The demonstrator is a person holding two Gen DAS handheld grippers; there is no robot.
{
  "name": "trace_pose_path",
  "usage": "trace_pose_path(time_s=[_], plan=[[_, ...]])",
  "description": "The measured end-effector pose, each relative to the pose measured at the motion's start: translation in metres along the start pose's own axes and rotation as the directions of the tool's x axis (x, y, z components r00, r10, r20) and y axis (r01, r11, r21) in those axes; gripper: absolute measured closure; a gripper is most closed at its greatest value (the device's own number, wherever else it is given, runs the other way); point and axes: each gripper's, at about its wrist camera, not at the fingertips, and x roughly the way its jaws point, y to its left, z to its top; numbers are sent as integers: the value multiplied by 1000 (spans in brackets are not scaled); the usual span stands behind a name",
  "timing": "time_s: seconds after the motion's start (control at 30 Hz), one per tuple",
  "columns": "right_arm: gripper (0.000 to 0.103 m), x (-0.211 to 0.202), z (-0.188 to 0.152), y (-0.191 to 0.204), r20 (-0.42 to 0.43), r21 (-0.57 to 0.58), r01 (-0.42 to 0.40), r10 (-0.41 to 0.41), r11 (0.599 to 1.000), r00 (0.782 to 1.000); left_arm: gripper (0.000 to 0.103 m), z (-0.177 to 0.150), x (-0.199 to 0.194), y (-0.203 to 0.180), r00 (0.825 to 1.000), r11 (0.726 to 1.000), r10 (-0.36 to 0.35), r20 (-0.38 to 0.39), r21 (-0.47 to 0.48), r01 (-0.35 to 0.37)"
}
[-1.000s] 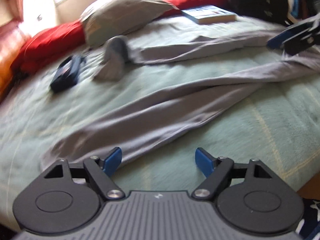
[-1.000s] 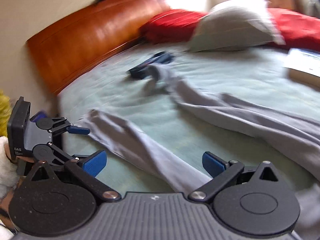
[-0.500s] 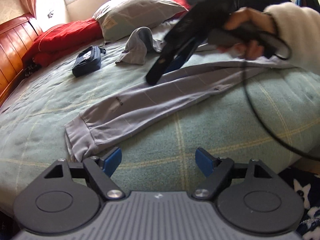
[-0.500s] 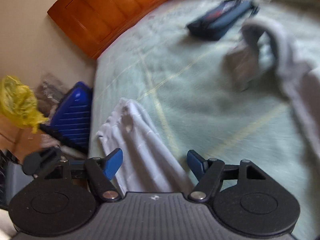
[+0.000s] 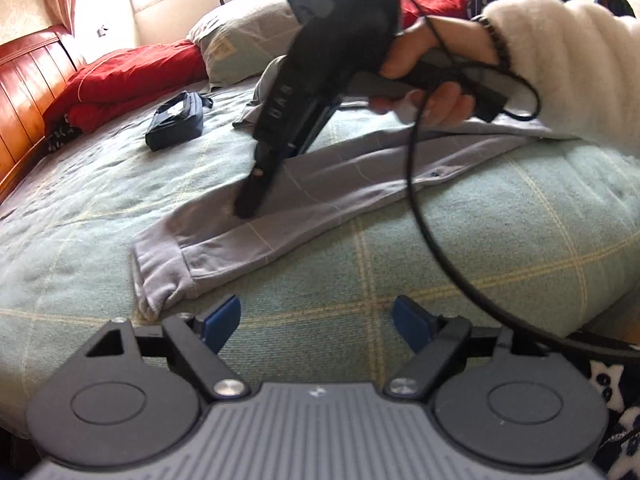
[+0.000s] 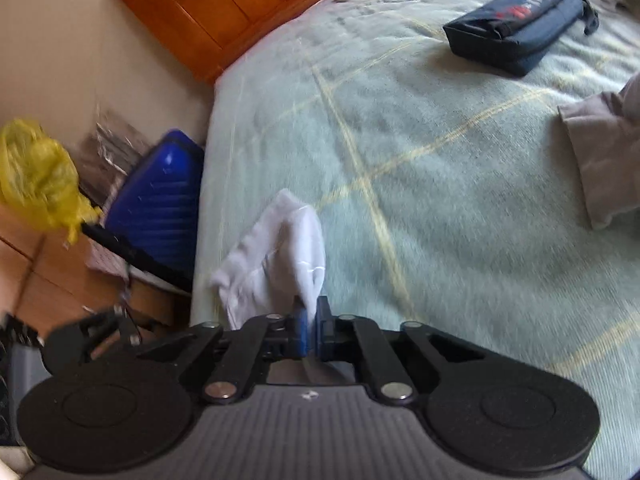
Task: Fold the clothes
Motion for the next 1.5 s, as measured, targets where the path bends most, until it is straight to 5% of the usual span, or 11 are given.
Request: trace_pose_path(time_s=[0.13, 0.27, 0.47, 0.57, 0.7, 0.9, 1.1, 1.2, 1.3, 1.47, 1.5], plan=[[96, -28, -1, 19, 83, -33, 12, -9, 999, 997, 19, 0, -3, 2, 1000, 1000, -10, 12, -8, 10], [96, -50, 15, 48, 158, -115, 119, -100, 986, 982, 19, 4, -6, 9, 999, 1000, -7, 37, -23, 8], [96, -80, 37, 66, 304, -129, 329, -278, 935, 911, 19, 4, -11, 24, 998, 997, 32, 48, -69, -28], [86, -72, 26, 74, 260, -152, 250, -205, 956, 944, 19, -2, -13, 28, 998, 996, 42, 41, -83, -39], [79, -40, 4, 80, 99, -161, 137, -122, 977, 988, 19, -11, -16, 29, 999, 994, 47, 15, -96, -45], [77, -48, -14, 71, 97, -113, 163, -153, 980, 984, 19, -14, -25, 27, 999, 993, 38, 25, -113, -35], [60, -91, -49, 62, 172, -63, 231, -218, 971, 961, 20, 0, -15, 43, 998, 977, -12, 67, -213, 26], [53, -112, -83, 58, 205, -36, 283, -270, 958, 941, 29, 9, 4, 54, 998, 956, -11, 64, -290, 30], [50, -134, -124, 50, 235, 22, 319, -315, 948, 920, 56, 16, 31, 66, 999, 937, 27, 20, -349, -18], [46, -171, -203, 37, 261, 168, 381, -414, 909, 872, 62, 28, 53, 74, 997, 915, 73, 36, -401, -53], [46, -177, -221, 35, 259, 207, 392, -437, 896, 861, 76, 31, 56, 76, 996, 909, 82, 36, -413, -60]])
